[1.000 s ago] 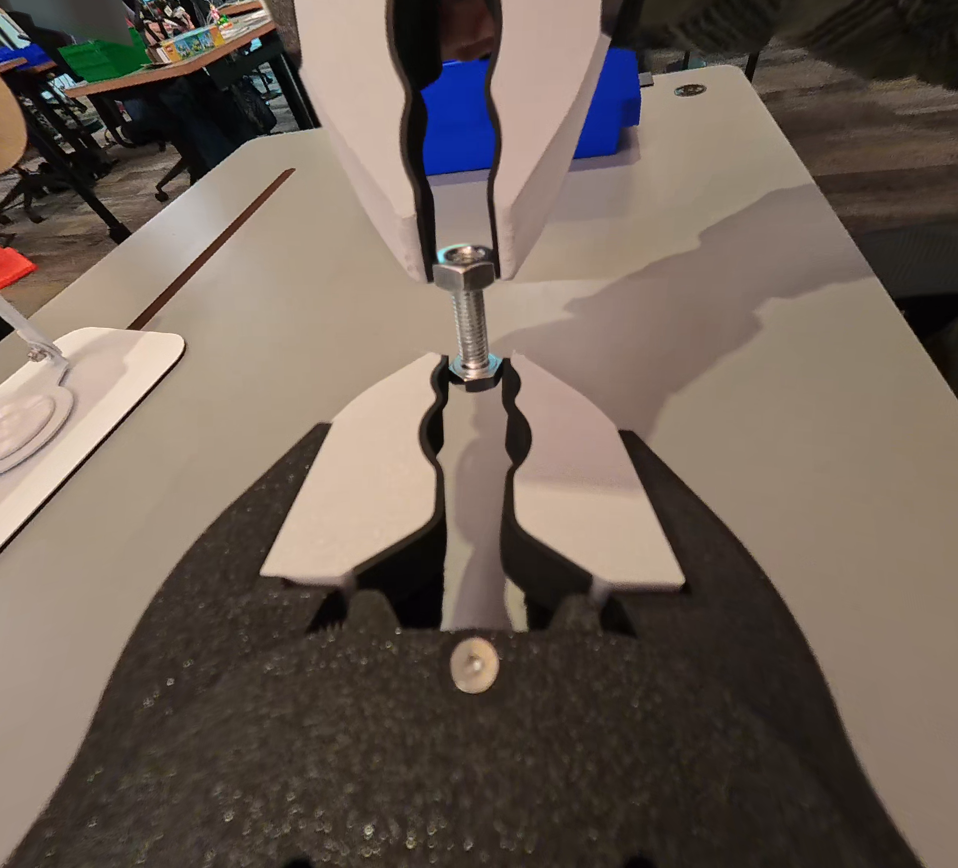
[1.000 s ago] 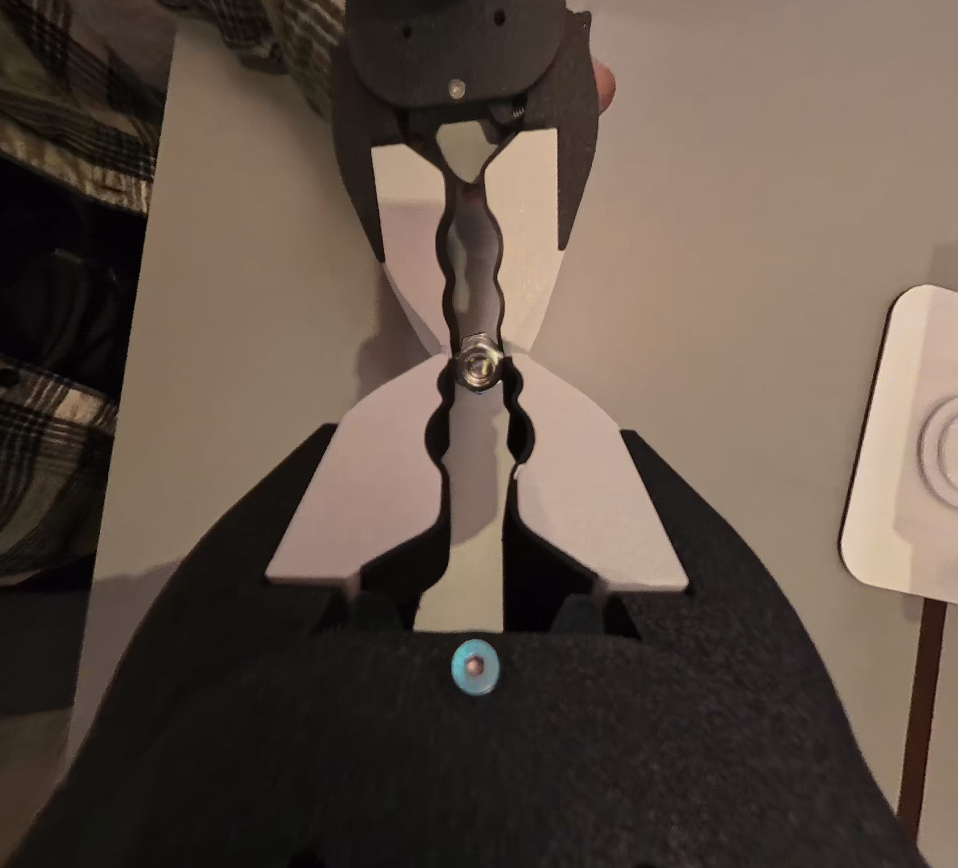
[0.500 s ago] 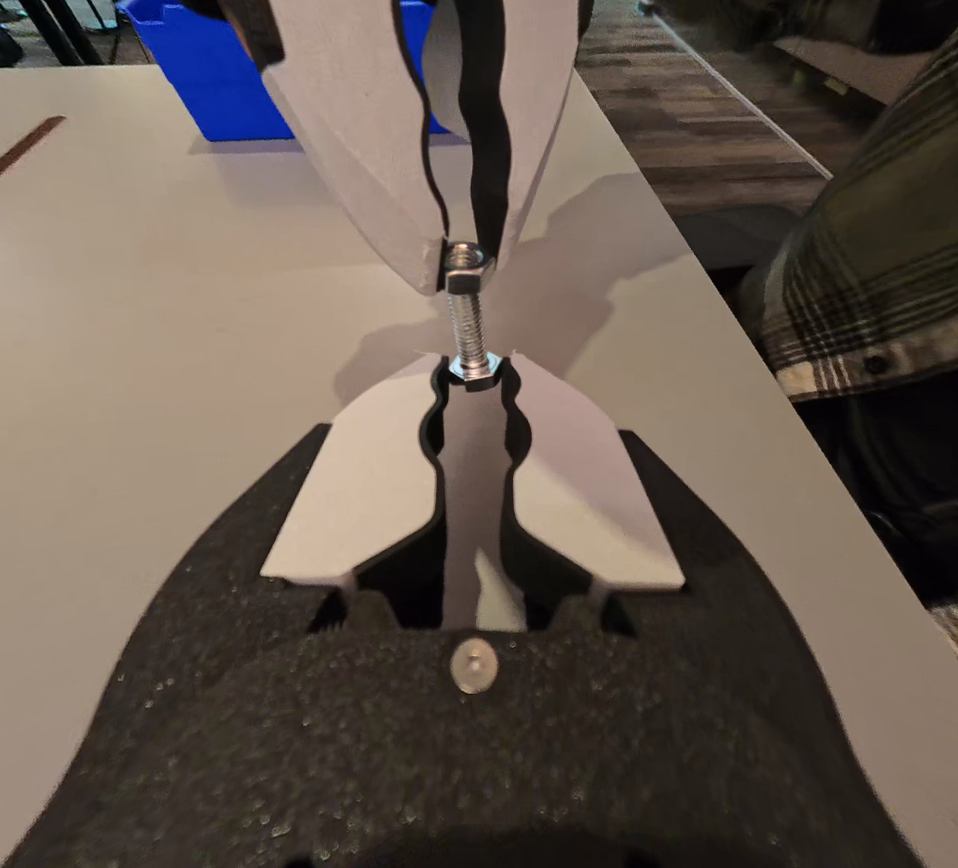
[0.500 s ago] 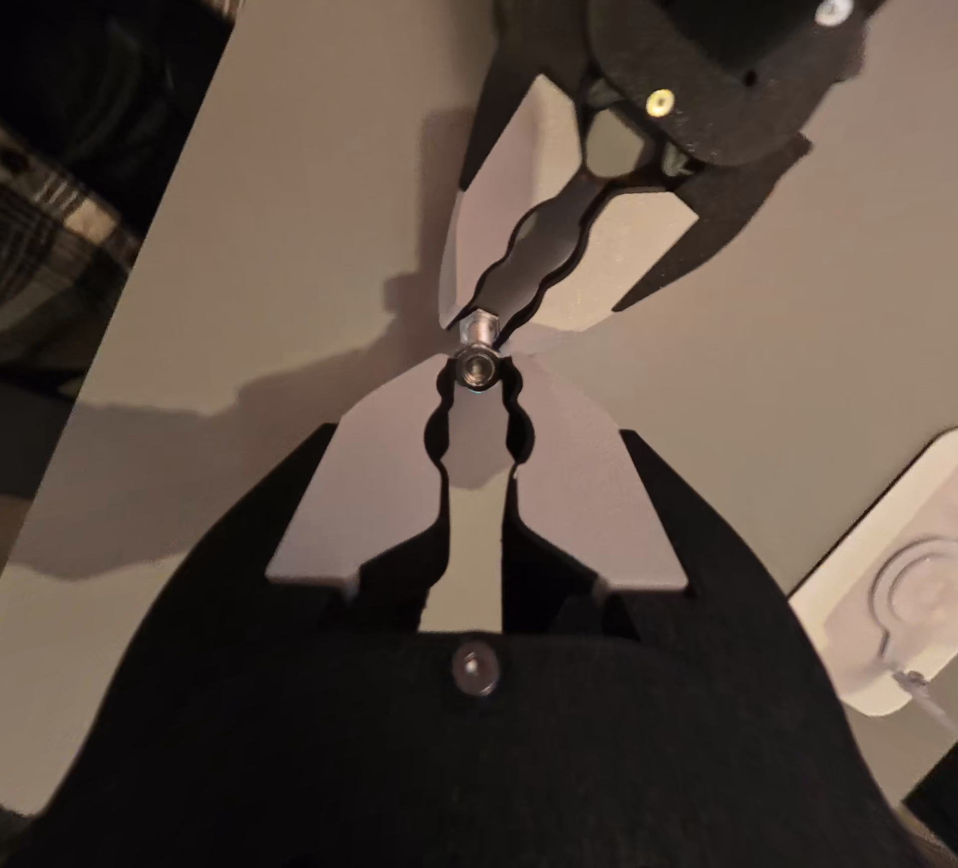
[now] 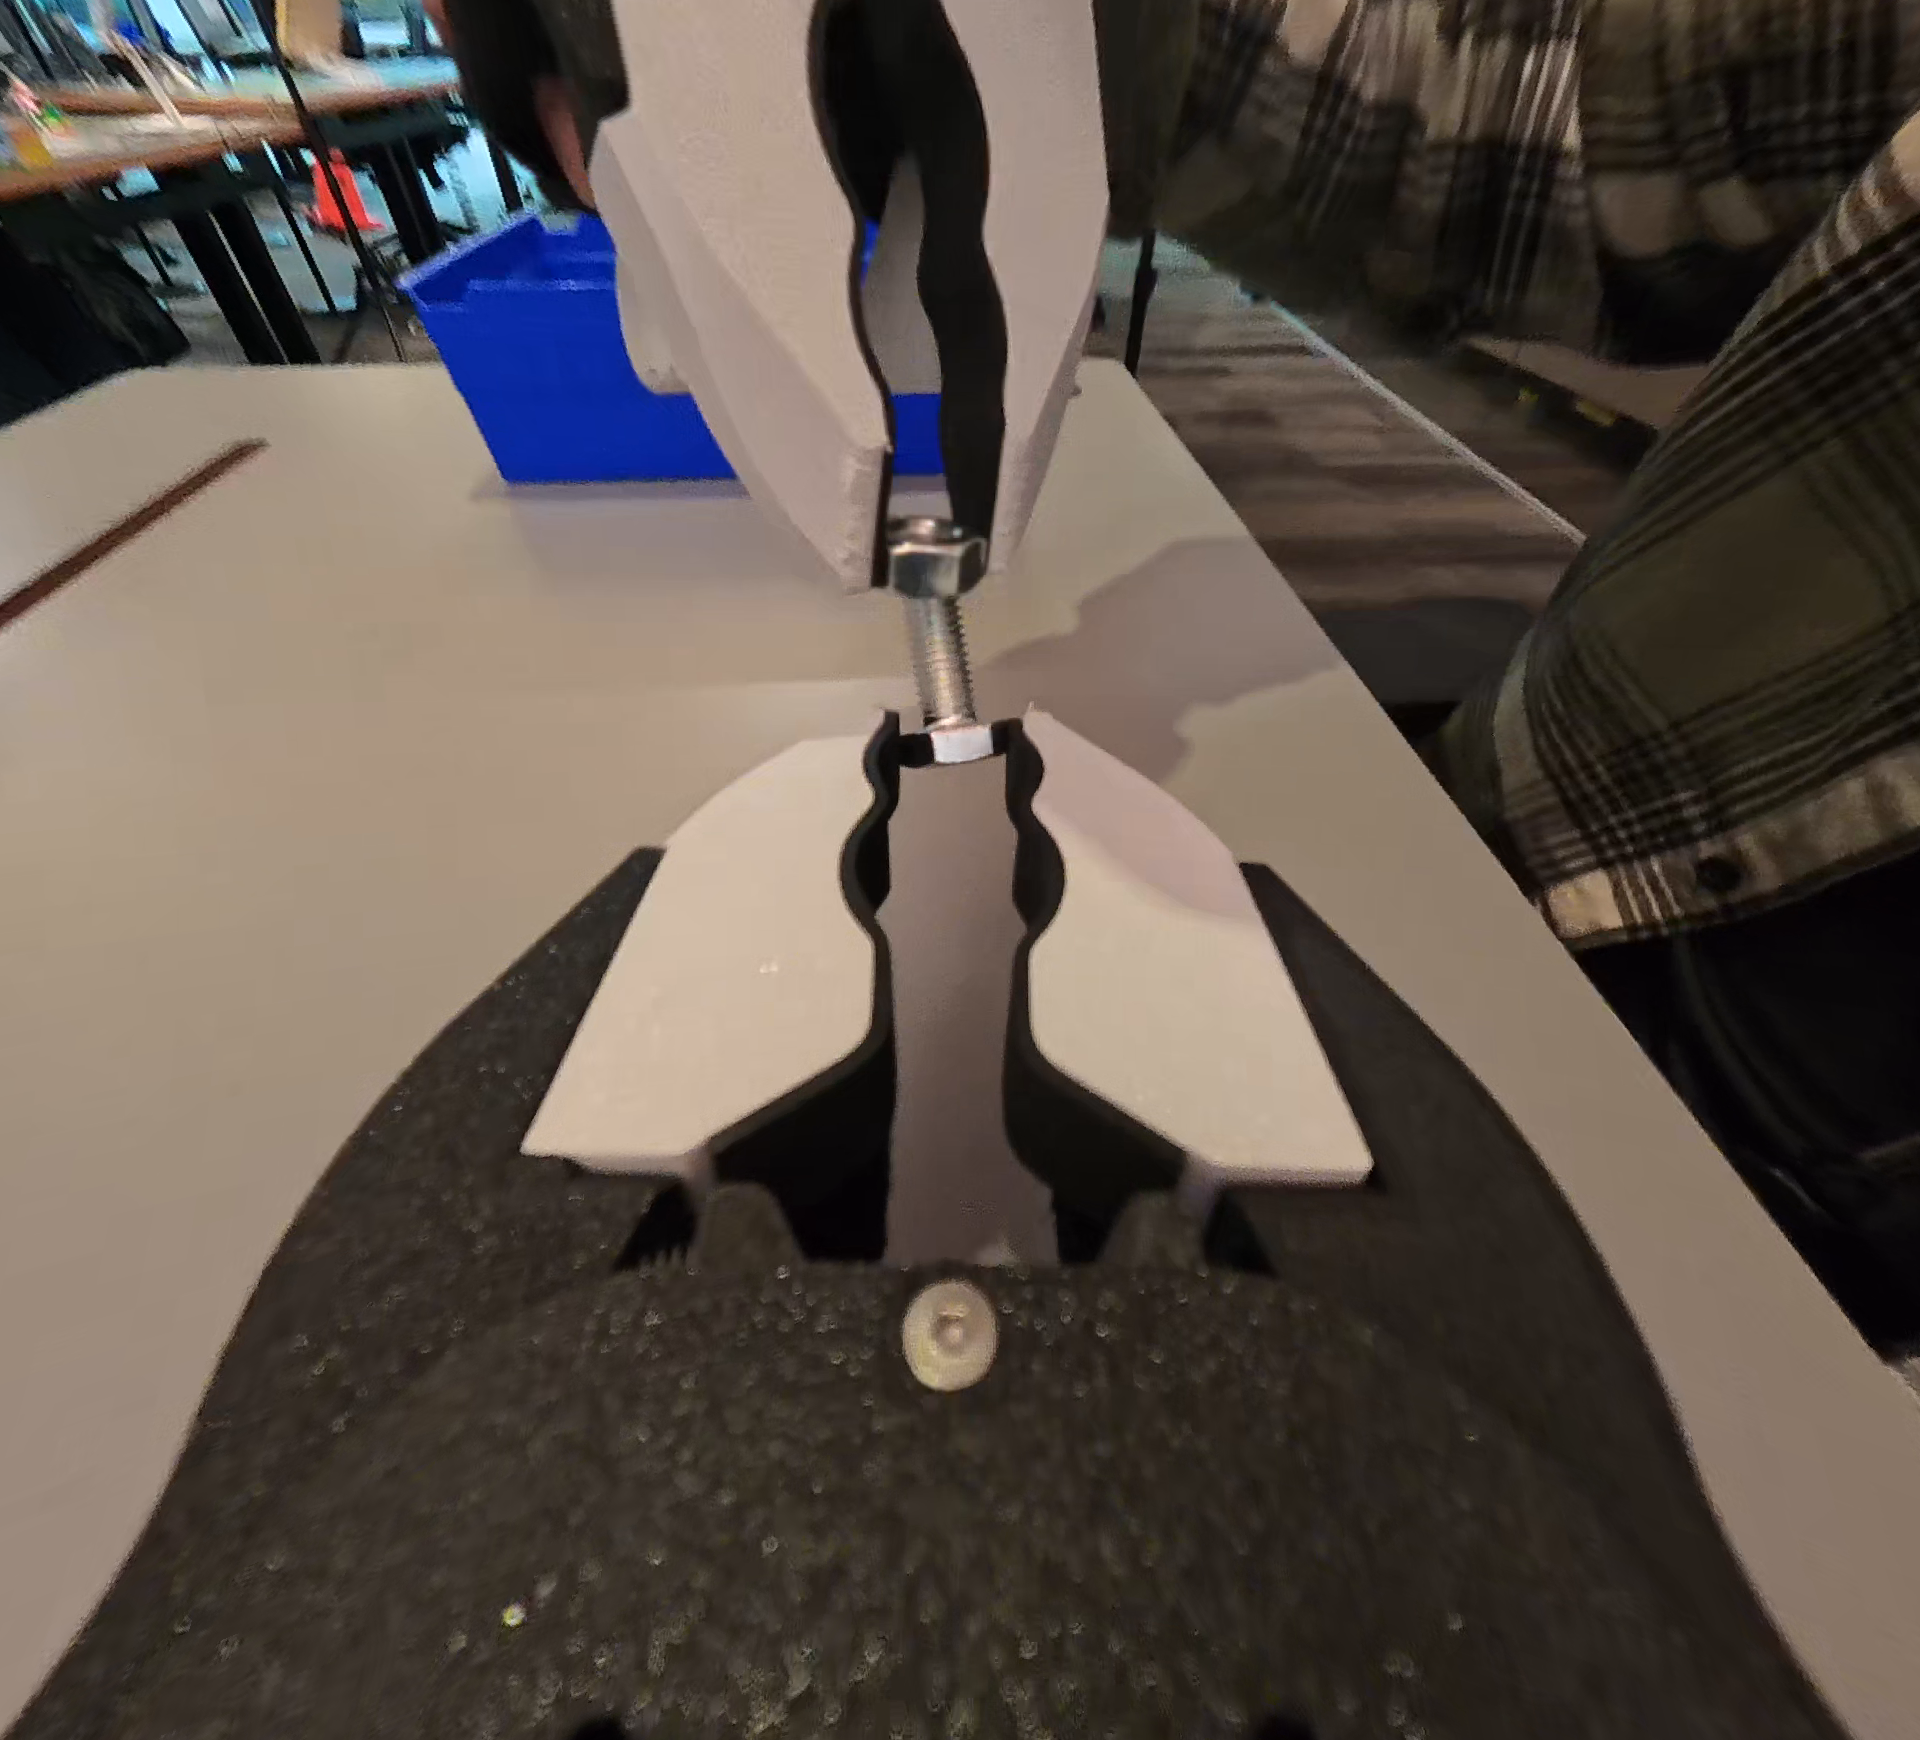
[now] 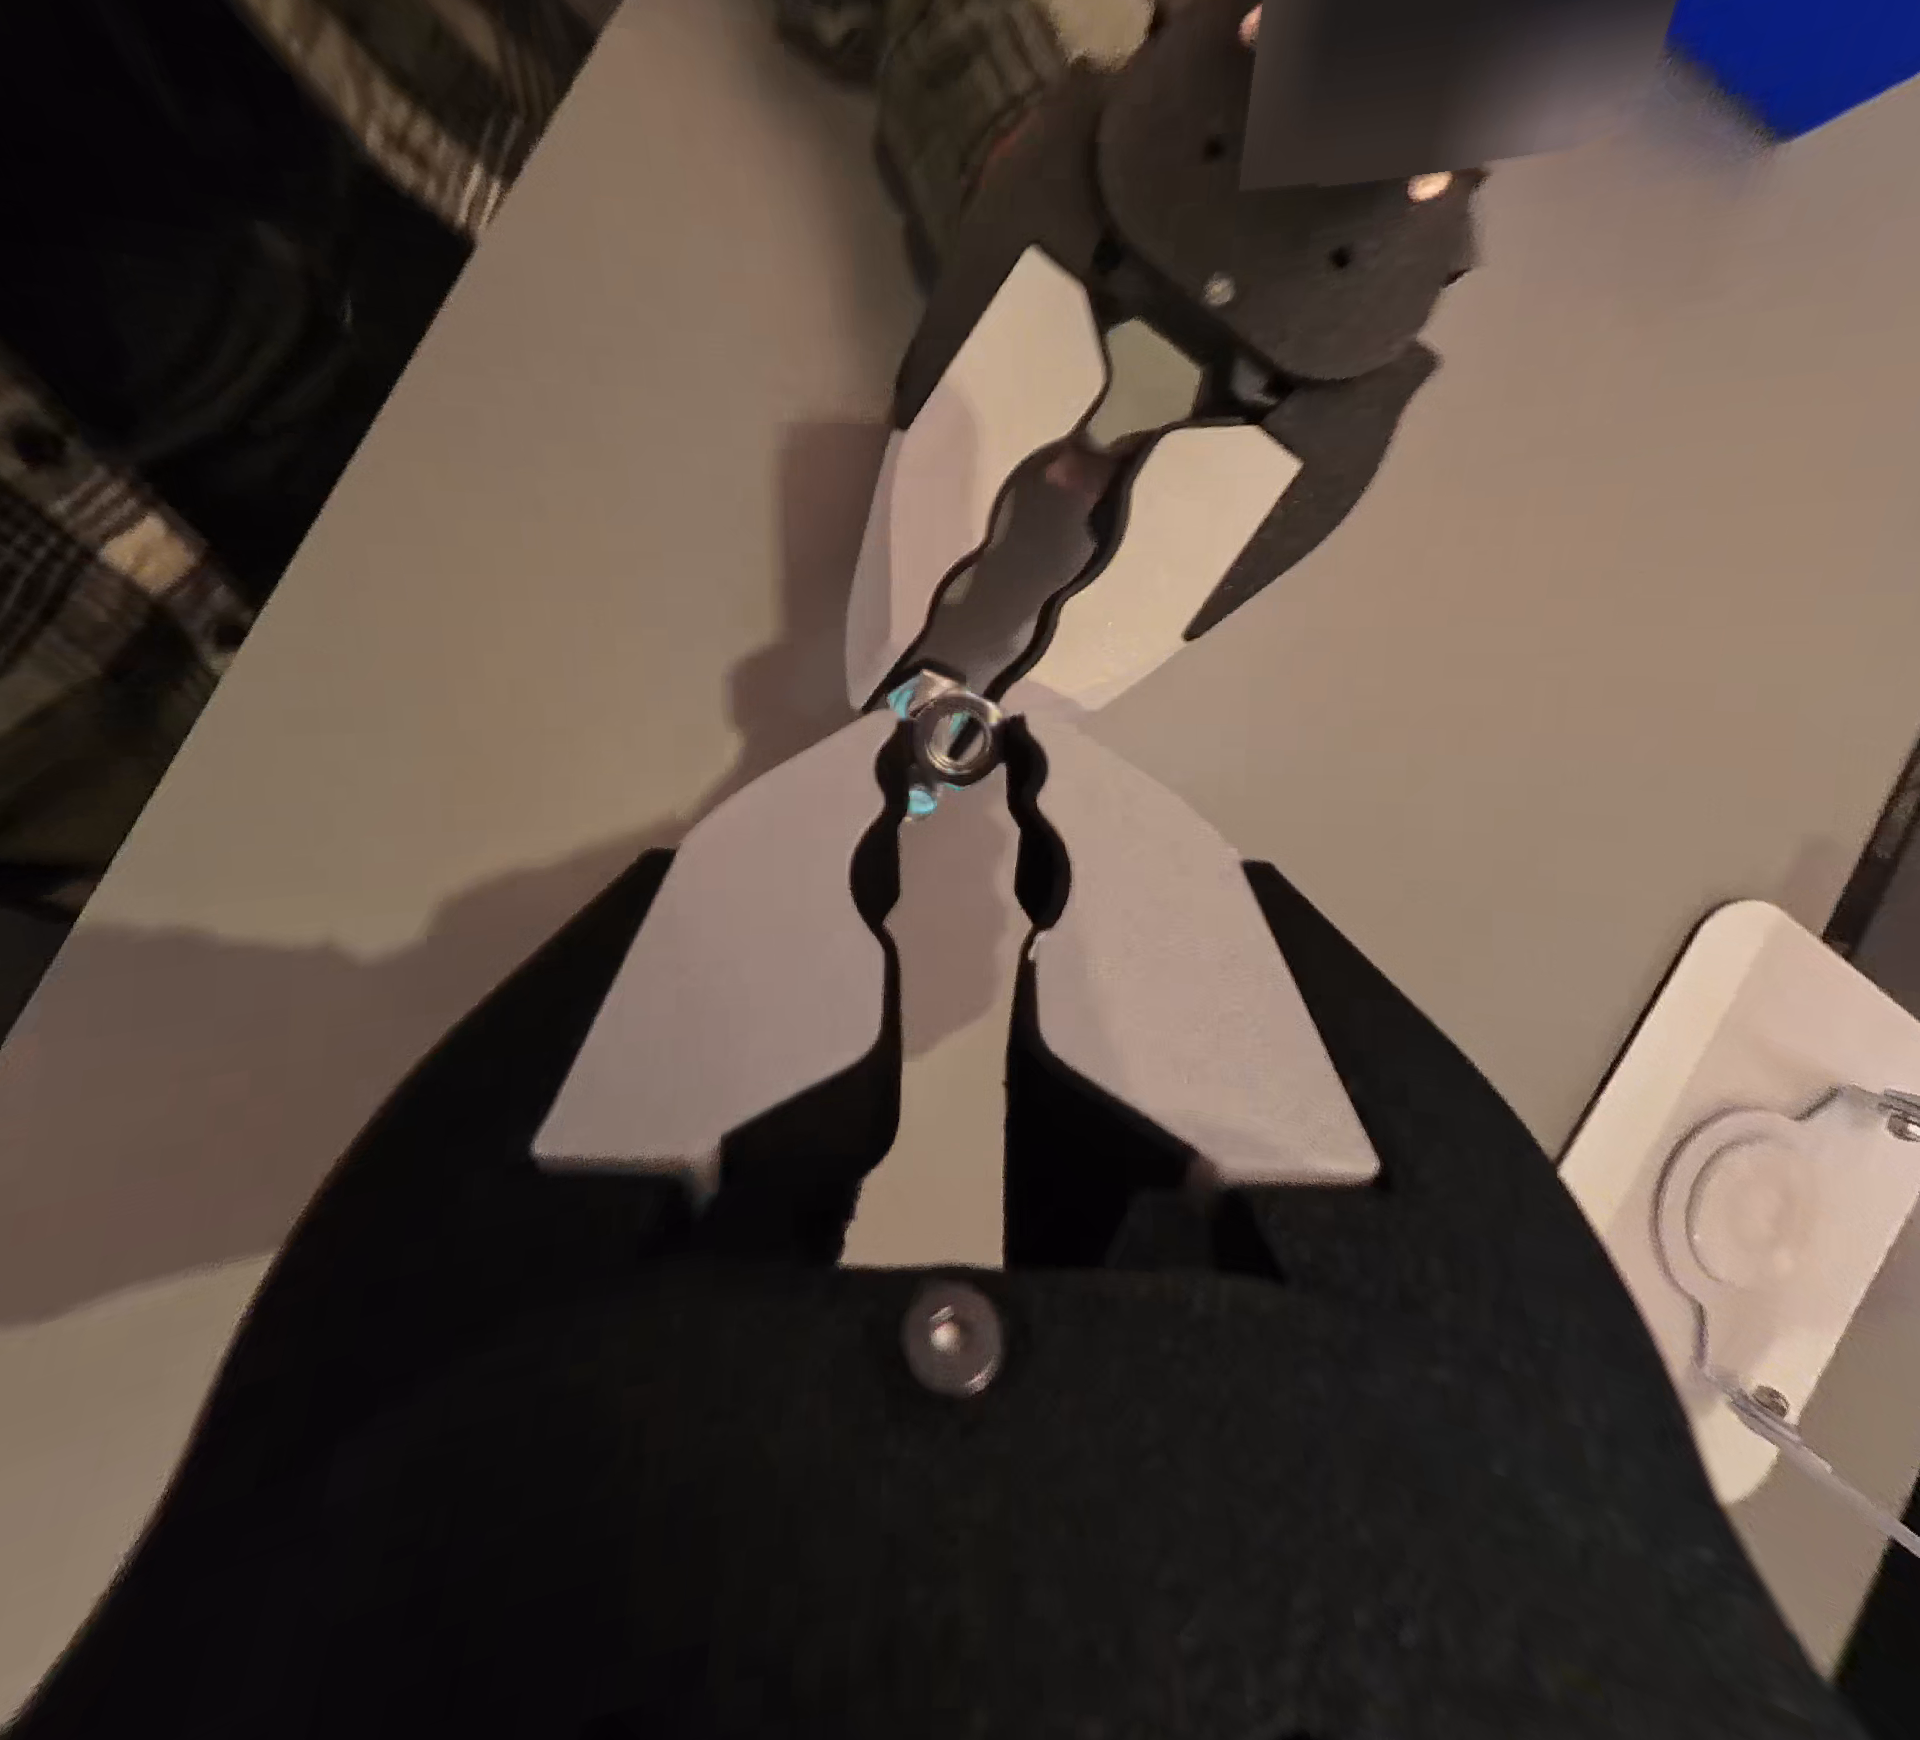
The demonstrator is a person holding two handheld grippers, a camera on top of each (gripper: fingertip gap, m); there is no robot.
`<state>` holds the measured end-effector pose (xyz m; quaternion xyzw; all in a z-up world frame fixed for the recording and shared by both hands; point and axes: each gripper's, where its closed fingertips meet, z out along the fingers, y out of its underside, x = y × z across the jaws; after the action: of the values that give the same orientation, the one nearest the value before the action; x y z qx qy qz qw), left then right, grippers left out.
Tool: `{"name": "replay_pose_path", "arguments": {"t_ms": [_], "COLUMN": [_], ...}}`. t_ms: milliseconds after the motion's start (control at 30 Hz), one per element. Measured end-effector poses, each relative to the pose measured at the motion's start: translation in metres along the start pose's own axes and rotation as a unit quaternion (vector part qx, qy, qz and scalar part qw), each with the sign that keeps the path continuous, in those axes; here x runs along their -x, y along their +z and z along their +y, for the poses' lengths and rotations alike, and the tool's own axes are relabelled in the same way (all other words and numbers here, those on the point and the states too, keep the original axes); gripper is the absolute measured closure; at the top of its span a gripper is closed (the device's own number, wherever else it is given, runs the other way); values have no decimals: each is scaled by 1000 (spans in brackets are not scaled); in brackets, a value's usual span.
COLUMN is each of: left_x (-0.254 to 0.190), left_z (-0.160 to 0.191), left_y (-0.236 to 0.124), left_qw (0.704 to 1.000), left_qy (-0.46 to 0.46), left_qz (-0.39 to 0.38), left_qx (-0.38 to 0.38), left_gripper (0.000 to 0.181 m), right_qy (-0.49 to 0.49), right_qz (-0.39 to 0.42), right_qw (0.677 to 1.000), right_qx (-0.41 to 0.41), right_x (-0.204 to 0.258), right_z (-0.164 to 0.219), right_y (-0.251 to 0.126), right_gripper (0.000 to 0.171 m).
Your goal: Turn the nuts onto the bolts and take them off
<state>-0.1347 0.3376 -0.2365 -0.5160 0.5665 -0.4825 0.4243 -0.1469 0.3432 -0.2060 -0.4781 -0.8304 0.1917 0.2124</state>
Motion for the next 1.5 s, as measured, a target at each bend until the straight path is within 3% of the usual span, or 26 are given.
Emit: {"name": "replay_pose_path", "arguments": {"t_ms": [233, 367, 600, 1033, 1200, 1500], "left_x": [11, 14, 14, 14, 9, 9], "left_z": [-21, -34, -37, -33, -37, -34], "left_y": [-14, -23, -25, -20, -20, -17], "left_qw": [996, 991, 988, 990, 989, 990], "left_qy": [4, 9, 28, 51, 53, 54], "left_qz": [-36, -48, -67, -83, -70, -72], "left_qx": [-78, -126, -135, -105, -122, -104], "left_gripper": [162, 162, 162, 162, 162, 162], "right_qy": [115, 196, 230, 198, 138, 126], "right_qz": [92, 87, 67, 46, 26, 7], "right_qw": [972, 960, 951, 975, 988, 992], "right_qx": [-184, -179, -195, -87, -62, -8], "right_x": [-26, -24, -25, -18, -15, -11], "right_z": [-24, -14, -22, -19, -21, -14], "right_y": [-35, -31, -29, -23, -25, -19], "right_gripper": [154, 154, 154, 154, 154, 153]}}
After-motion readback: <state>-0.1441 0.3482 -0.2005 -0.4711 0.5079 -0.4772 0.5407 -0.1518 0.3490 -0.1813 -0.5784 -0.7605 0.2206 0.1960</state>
